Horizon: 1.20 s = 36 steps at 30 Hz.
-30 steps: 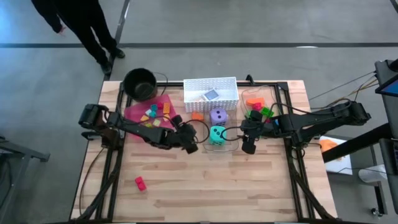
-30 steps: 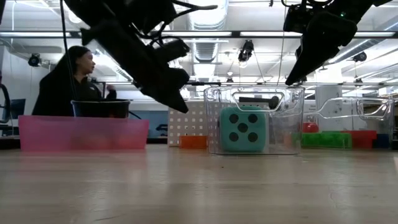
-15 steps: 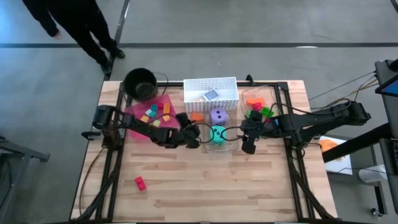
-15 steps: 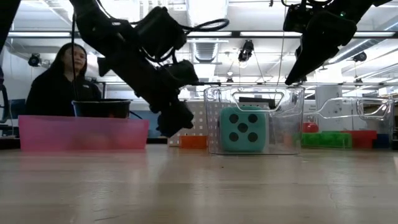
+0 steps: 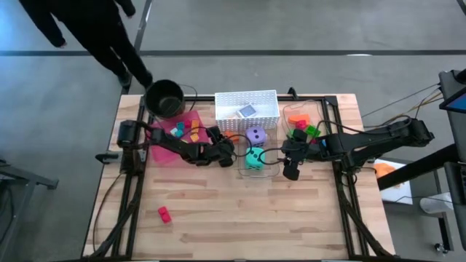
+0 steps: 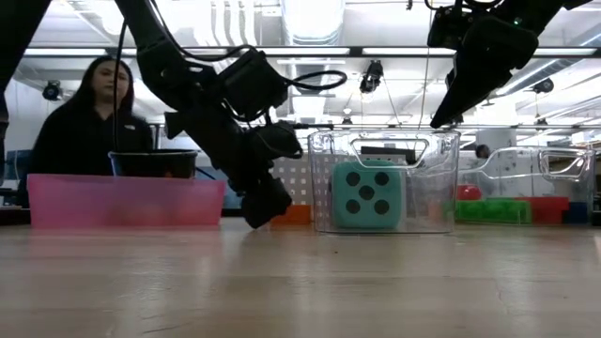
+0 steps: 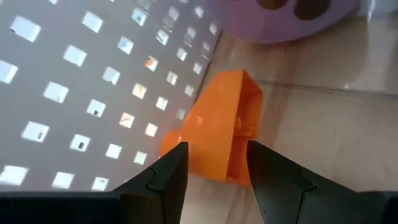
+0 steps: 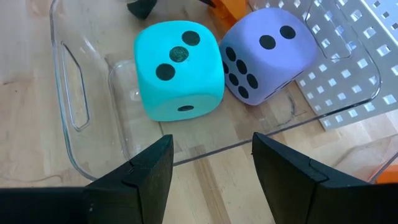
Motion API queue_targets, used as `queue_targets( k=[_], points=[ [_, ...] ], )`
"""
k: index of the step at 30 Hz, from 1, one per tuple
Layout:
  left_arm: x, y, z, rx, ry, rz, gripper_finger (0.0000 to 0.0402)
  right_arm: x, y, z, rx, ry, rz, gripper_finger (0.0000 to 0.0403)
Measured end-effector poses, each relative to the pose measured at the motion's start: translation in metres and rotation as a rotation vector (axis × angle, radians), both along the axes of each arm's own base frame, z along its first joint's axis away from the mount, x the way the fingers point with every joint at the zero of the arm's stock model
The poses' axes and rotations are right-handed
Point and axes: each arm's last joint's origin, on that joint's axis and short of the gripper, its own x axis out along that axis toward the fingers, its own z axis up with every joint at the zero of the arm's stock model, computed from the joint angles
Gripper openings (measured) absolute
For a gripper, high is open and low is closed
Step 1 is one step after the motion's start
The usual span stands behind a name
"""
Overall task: Pick & Place Toys
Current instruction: Put the large orange game piece into the top transparent bin
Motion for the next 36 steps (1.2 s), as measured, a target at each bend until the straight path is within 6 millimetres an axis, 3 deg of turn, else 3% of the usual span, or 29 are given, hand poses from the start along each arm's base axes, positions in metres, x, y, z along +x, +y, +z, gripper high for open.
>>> queue_targets(
  k=[9, 22, 31, 36],
  points=[
    [0.000, 0.003, 0.000, 0.032, 0.012, 0.008, 0.0148, 0.000, 0.000, 0.000, 0.000, -0.002, 0.000, 0.0219],
    [0.000, 0.012, 0.002, 0.044, -0.003, 0.048, 0.0012, 0.000, 0.000, 0.000, 0.000, -0.002, 0.000, 0.0219],
    [-0.001, 0.009, 0.008, 0.029, -0.009, 0.025, 0.0007, 0.000, 0.000, 0.000, 0.000, -0.002, 0.000, 0.0219],
    [-0.004, 0.003, 0.021, 0.035, -0.014, 0.012, 0.0004, 0.000, 0.000, 0.000, 0.000, -0.002, 0.000, 0.0219]
  ],
)
